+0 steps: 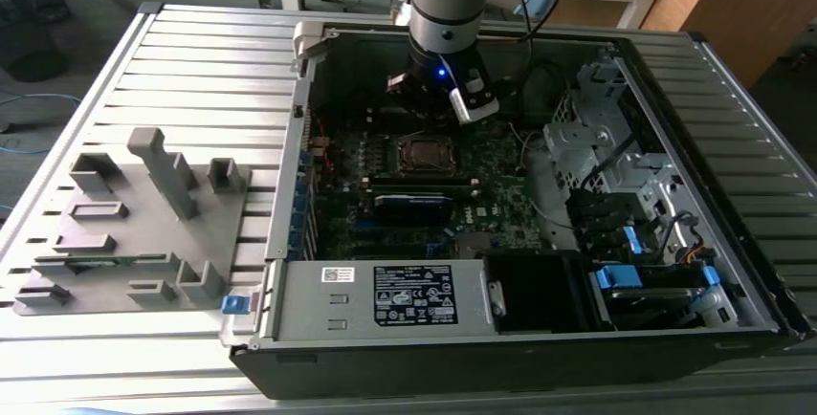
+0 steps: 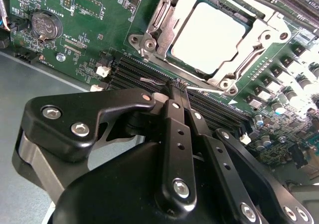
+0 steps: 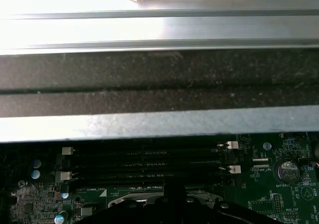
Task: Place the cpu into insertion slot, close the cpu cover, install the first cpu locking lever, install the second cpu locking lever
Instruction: 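Install the first cpu locking lever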
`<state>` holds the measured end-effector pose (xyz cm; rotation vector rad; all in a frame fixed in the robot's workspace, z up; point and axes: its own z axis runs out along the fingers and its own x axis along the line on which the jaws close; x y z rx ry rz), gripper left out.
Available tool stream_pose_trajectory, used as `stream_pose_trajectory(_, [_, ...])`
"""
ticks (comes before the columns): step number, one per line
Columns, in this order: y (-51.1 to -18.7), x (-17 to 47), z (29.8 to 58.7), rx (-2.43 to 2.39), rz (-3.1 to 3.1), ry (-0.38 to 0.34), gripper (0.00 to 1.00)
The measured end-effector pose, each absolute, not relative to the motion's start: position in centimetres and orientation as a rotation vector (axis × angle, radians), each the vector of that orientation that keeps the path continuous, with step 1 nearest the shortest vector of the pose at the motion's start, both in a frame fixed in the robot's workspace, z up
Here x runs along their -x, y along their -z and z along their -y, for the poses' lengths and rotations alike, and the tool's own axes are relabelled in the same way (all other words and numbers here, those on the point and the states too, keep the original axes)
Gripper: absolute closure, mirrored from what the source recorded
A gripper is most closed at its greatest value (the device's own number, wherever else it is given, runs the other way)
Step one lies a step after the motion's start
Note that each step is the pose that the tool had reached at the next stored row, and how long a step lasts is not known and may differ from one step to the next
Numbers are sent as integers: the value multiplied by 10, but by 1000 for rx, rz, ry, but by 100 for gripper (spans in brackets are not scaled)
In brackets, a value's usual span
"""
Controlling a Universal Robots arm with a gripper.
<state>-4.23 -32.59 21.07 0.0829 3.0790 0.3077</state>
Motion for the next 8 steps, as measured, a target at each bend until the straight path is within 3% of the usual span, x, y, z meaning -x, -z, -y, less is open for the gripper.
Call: stream_pose_trajectory(8, [-209, 42, 326, -83, -3077, -309, 89])
